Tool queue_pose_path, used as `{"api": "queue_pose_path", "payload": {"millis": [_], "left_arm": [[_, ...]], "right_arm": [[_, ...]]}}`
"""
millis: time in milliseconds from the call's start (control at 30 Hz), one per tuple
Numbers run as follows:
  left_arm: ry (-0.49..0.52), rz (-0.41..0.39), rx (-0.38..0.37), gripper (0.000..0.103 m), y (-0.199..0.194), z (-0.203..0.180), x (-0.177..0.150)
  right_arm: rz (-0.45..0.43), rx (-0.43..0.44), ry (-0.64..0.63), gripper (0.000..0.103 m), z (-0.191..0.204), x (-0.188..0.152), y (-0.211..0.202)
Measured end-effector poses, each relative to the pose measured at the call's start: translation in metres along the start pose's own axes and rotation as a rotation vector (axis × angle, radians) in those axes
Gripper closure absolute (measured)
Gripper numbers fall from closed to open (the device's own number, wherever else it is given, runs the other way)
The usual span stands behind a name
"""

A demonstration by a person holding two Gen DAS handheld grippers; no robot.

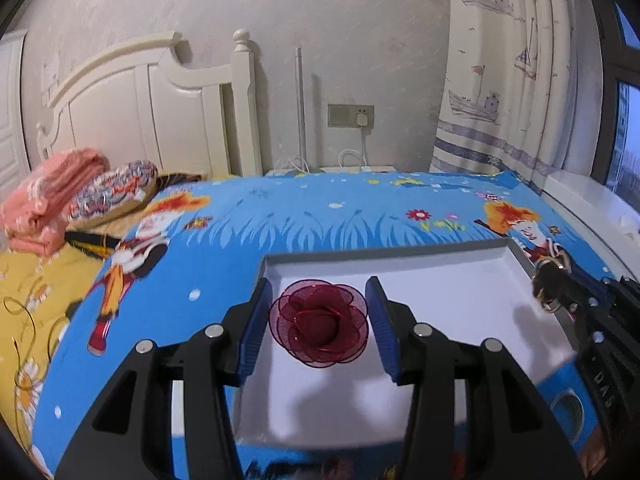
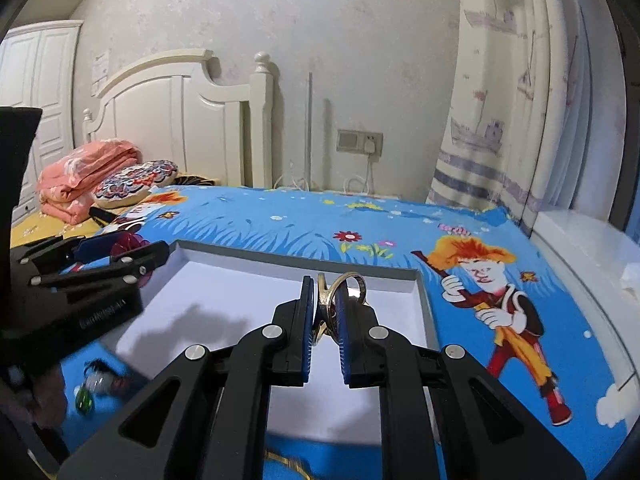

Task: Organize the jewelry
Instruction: 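Carry both items into the white tray and open both tools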

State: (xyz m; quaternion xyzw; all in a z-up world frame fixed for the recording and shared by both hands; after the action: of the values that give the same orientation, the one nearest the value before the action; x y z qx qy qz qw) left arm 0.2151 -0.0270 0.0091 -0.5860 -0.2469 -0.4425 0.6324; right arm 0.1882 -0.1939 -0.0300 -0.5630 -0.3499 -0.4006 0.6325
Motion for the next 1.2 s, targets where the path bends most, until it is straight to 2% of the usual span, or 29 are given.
{"api": "queue_pose_path", "payload": {"millis": [200, 367, 500, 567, 600, 633, 700, 867, 1067, 1200], "left_arm": [[0.024, 0.030, 0.024, 0.056, 0.029, -0.017, 0.012], [-0.023, 0.076, 0.045, 0.055, 0.052, -0.005, 0.014], [0.000, 0.106, 0.048, 0.053, 0.062, -0.006, 0.013], [0.007, 0.107, 0.062, 0.044, 0.062, -0.006, 0.011], [0.005, 0.108, 0.068, 0.042, 0.061, -0.006, 0.011], [0.001, 0.114, 0.076, 0.036, 0.060, -0.004, 0.010], [-0.016, 0.114, 0.082, 0.032, 0.052, -0.001, 0.008], [-0.068, 0.069, 0.108, 0.018, 0.015, 0.012, 0.001], [-0.105, 0.023, 0.116, 0.010, -0.034, 0.022, -0.027], [-0.104, 0.008, 0.115, 0.009, -0.058, 0.024, -0.050]], "right_arm": [[0.022, -0.038, -0.013, 0.090, 0.001, 0.007, 0.024], [0.047, -0.062, -0.006, 0.090, 0.000, 0.013, 0.043], [0.091, -0.085, 0.009, 0.089, -0.001, 0.017, 0.053], [0.090, -0.084, 0.022, 0.082, -0.003, 0.018, 0.050], [0.079, -0.089, 0.022, 0.073, -0.004, 0.019, 0.045], [0.074, -0.091, 0.025, 0.065, -0.005, 0.019, 0.042], [0.062, -0.074, 0.044, 0.058, -0.010, 0.020, 0.028], [0.031, -0.065, 0.040, 0.058, -0.021, 0.011, -0.009], [0.020, -0.069, 0.050, 0.057, -0.041, -0.016, -0.049], [0.009, -0.072, 0.068, 0.057, -0.051, -0.036, -0.071]]}}
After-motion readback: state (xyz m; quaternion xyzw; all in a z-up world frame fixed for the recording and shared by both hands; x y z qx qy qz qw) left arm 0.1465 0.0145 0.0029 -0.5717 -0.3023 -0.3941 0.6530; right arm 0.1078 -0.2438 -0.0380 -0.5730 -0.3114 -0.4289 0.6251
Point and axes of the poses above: each gripper's, at about its wrist camera, not at the fingertips, and y roughly the way its jaws point, z to its left, x to its top, the point moved 1 cm from there along y, roughly the way its jaws point, and after that the axes turned 10 degrees about y, right-handed, at the moved point
